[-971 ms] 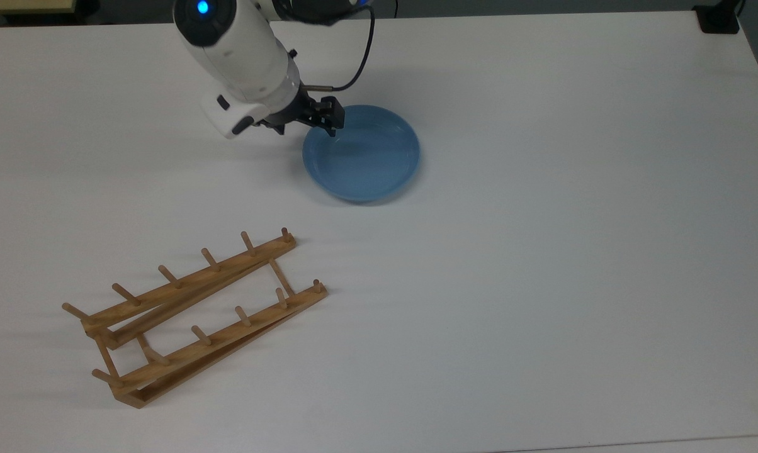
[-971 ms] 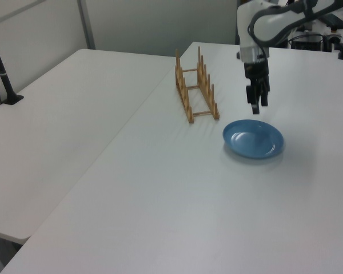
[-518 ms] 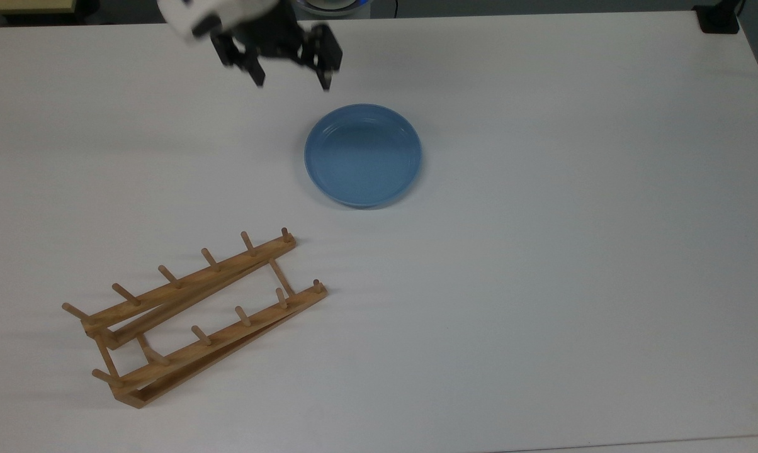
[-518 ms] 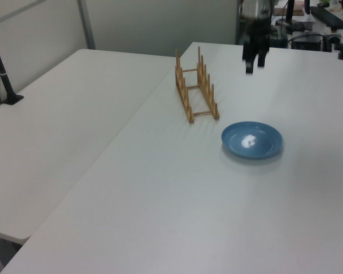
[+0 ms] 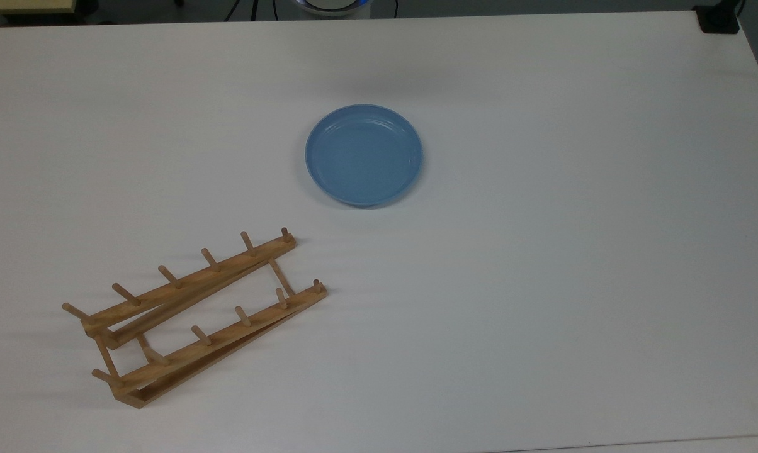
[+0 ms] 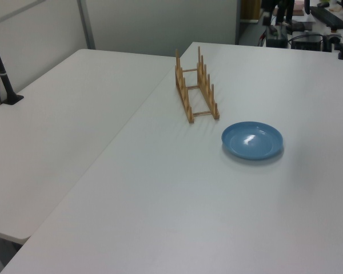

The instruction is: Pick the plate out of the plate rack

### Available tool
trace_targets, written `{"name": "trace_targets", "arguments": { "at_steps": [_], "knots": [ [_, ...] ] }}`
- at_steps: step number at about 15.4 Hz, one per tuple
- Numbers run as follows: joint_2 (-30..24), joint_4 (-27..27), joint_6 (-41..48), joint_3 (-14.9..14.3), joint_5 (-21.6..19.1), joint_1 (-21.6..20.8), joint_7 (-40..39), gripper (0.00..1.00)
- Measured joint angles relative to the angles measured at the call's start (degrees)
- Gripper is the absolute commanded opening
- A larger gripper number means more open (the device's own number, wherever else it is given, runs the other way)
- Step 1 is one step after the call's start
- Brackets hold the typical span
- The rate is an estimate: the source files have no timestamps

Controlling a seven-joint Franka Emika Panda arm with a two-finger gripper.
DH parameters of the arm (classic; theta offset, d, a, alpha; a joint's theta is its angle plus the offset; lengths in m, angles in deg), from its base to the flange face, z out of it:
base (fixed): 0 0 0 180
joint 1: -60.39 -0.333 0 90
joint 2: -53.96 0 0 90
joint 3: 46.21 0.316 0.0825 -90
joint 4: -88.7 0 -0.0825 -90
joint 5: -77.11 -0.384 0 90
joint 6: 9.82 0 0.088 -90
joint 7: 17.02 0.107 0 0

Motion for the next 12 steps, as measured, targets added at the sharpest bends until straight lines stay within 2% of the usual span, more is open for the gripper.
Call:
{"name": "trace_targets", "arguments": {
  "at_steps": [4, 6, 12],
  "knots": [
    [-0.91, 0.05, 0.09, -0.01, 3.83, -0.06, 0.30, 1.00],
    [-0.51, 0.44, -3.60, -0.01, 5.53, -0.12, -0.02, 1.00],
    [0.40, 0.86, -7.82, -0.03, 6.84, -0.15, -7.11, 1.00]
  ]
}}
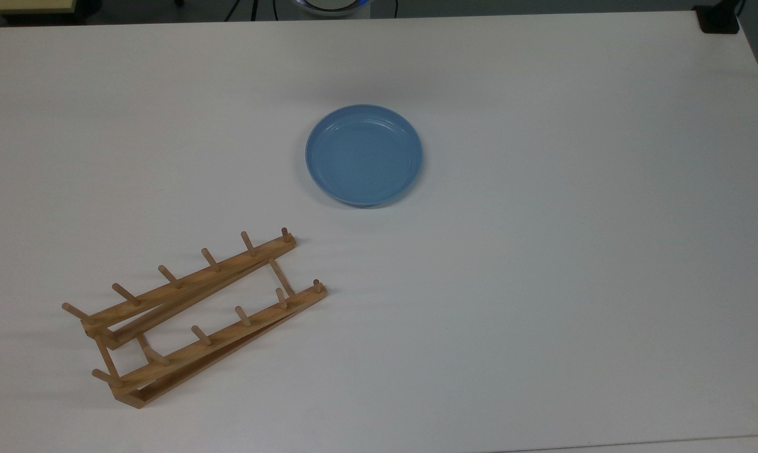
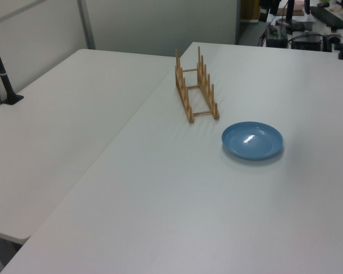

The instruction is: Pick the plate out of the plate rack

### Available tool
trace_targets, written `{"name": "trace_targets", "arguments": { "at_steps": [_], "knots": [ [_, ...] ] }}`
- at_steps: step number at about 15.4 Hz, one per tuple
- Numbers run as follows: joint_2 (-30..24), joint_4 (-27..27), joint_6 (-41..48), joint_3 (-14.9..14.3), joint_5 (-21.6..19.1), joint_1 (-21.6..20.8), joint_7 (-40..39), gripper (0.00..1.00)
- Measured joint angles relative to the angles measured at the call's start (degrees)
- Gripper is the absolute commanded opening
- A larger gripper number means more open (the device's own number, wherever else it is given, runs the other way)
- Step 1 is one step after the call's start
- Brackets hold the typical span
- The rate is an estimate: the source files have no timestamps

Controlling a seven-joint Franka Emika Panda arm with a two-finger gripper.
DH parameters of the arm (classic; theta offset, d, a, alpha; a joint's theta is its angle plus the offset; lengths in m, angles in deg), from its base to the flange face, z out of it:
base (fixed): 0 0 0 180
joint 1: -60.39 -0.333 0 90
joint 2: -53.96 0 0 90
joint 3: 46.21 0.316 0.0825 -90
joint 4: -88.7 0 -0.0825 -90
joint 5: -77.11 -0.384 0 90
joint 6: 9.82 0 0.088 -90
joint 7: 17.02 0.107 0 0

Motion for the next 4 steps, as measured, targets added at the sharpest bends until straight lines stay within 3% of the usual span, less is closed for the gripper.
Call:
{"name": "trace_targets", "arguments": {
  "at_steps": [4],
  "knots": [
    [0.00, 0.00, -0.52, -0.03, 0.01, 0.00, -2.51, 1.00]
  ]
}}
